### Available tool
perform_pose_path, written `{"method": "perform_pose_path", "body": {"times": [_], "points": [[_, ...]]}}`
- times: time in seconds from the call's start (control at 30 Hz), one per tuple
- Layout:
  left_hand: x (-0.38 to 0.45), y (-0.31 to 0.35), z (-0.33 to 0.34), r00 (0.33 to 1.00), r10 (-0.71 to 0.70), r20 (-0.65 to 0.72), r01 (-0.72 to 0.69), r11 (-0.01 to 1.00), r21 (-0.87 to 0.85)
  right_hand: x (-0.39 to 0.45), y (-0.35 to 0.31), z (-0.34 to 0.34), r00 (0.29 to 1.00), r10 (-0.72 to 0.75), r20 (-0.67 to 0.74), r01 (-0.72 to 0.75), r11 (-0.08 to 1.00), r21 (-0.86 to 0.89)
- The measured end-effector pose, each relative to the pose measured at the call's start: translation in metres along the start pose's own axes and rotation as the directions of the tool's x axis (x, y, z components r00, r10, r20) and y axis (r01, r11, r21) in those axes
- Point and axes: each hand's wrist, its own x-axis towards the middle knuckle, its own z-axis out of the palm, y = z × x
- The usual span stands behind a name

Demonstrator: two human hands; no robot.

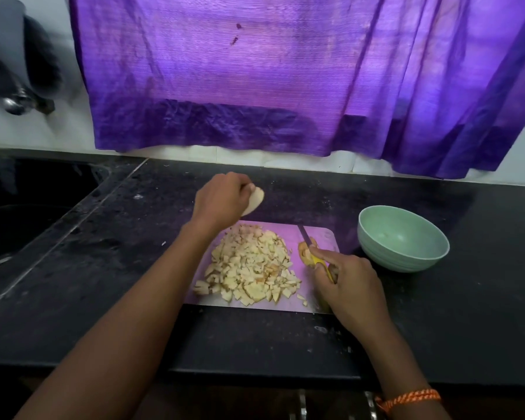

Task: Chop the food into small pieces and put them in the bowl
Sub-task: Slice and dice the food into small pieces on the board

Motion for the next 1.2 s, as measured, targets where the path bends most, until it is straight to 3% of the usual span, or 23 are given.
{"method": "perform_pose_path", "body": {"times": [0.1, 0.27, 0.53, 0.77, 0.87, 0.97, 1.1, 1.2], "points": [[0.002, -0.015, -0.015, 0.994, -0.096, 0.053, 0.086, 0.983, 0.163, -0.001, -0.001, -0.001, 1.0, -0.001, -0.006, 0.001, 1.0, 0.0], [0.001, -0.029, -0.03, 0.98, -0.164, 0.112, 0.105, 0.906, 0.41, 0.0, 0.0, 0.0, 1.0, 0.004, 0.006, -0.004, 1.0, -0.015], [0.002, -0.024, -0.03, 0.986, -0.058, 0.157, -0.005, 0.929, 0.371, -0.001, -0.003, -0.001, 1.0, 0.012, 0.0, -0.012, 0.999, -0.043], [-0.001, -0.033, -0.029, 0.96, -0.18, 0.213, 0.079, 0.91, 0.408, -0.002, -0.008, -0.005, 1.0, -0.001, -0.026, 0.001, 1.0, -0.003], [0.0, -0.028, -0.025, 0.985, -0.071, 0.159, 0.018, 0.949, 0.316, -0.002, -0.009, -0.006, 0.999, -0.002, -0.042, 0.002, 1.0, 0.003], [-0.005, -0.001, -0.009, 0.972, 0.15, 0.179, -0.172, 0.978, 0.116, -0.002, -0.01, -0.007, 0.994, 0.033, -0.1, -0.03, 0.999, 0.037], [-0.024, 0.042, 0.024, 0.864, 0.379, 0.333, -0.365, 0.925, -0.104, 0.001, -0.008, -0.009, 0.982, 0.084, -0.168, -0.078, 0.996, 0.043], [-0.034, 0.058, 0.042, 0.758, 0.471, 0.451, -0.431, 0.881, -0.195, 0.0, -0.009, -0.009, 0.976, 0.101, -0.192, -0.095, 0.995, 0.043]]}}
